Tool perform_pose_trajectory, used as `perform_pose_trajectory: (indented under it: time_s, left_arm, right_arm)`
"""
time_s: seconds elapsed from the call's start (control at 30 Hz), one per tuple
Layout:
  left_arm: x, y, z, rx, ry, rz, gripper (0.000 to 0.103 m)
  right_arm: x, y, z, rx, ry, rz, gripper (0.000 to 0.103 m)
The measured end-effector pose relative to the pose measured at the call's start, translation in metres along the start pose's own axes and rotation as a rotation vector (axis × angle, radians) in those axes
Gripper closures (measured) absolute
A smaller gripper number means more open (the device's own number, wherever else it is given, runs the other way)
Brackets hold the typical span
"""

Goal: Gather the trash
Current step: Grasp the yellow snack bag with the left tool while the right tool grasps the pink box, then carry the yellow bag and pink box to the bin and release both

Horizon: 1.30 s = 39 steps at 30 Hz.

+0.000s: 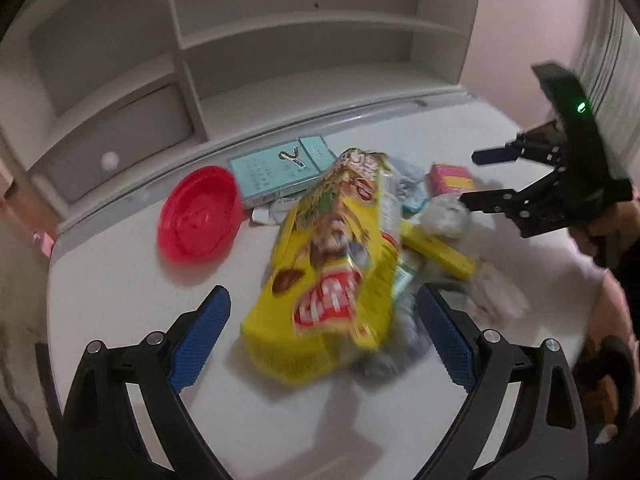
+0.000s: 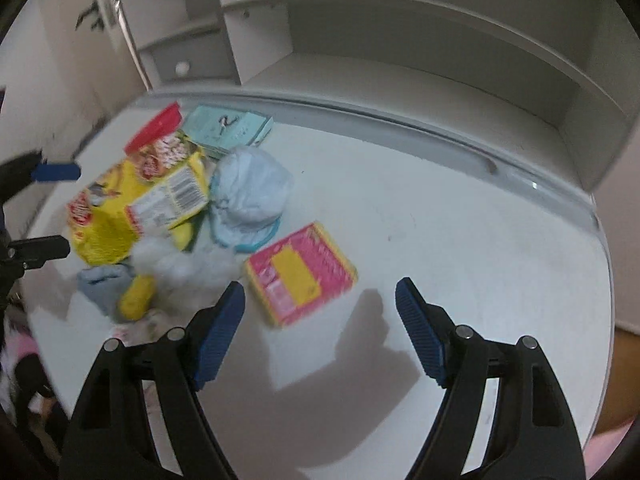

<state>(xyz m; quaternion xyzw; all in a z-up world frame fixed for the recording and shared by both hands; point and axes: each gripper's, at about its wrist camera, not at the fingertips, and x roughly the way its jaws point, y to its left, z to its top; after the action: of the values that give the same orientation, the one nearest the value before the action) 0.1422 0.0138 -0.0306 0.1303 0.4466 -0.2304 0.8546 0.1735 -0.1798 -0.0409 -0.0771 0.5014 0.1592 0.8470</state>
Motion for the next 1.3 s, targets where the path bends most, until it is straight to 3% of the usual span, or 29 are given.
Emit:
perform_pose_trajectory:
  time_s: [0.1,0.17,0.2,0.27,0.3,0.5,0.63,0.77,0.83,1.0,1.17,1.23,1.3]
  left_arm:
    - [0.021,0.005,0.009,0.011,0.021,-0.024,0.012]
    - [0.028,0.004,0.015,0.016,0.029,-0.038,0.021]
    - [0.031,0.003,0.014,0.019,0.037,-0.051,0.030]
    - [0.032,0.004,0.016,0.014,0.032,-0.072,0.037]
    - [0.030,0.003,0.015,0.018,0.029,-0.062,0.044]
    - [0.002,0.004,0.018,-0.017,-0.017,-0.031,0.062]
    - [-0.022,-0.008,0.029,-0.024,-0.059,-0.006,0.063]
    - [-0.039,-0.061,0.042,0.038,-0.099,-0.047,0.063]
    - [-0.040,-0.100,0.047,0.083,-0.116,-0.104,0.063]
    - [-0.029,-0.228,0.056,0.226,-0.124,-0.334,0.062]
    - [0.007,-0.363,0.038,0.375,-0.037,-0.576,0.062]
    - [0.032,-0.419,0.021,0.428,0.035,-0.661,0.062]
    - [0.055,-0.460,0.005,0.474,0.088,-0.693,0.062]
  right_arm:
    - [0.005,0.000,0.006,-0.032,0.004,0.014,0.028]
    - [0.011,0.001,0.009,-0.054,0.005,0.021,0.028]
    - [0.014,0.002,0.010,-0.063,0.008,0.017,0.031]
    - [0.016,0.003,0.010,-0.070,0.014,0.016,0.048]
    - [0.013,0.002,0.006,-0.068,0.008,0.012,0.049]
    - [-0.026,-0.005,-0.012,0.007,-0.078,-0.009,0.049]
    - [-0.073,-0.021,-0.043,0.103,-0.135,-0.048,0.049]
    - [-0.133,-0.052,-0.106,0.269,-0.180,-0.137,0.049]
    - [-0.157,-0.070,-0.143,0.370,-0.191,-0.194,0.049]
    - [-0.223,-0.114,-0.274,0.690,-0.213,-0.392,0.049]
    - [-0.261,-0.144,-0.418,1.006,-0.168,-0.543,0.049]
    - [-0.267,-0.148,-0.461,1.103,-0.159,-0.558,0.049]
    - [-0.266,-0.154,-0.505,1.209,-0.138,-0.556,0.049]
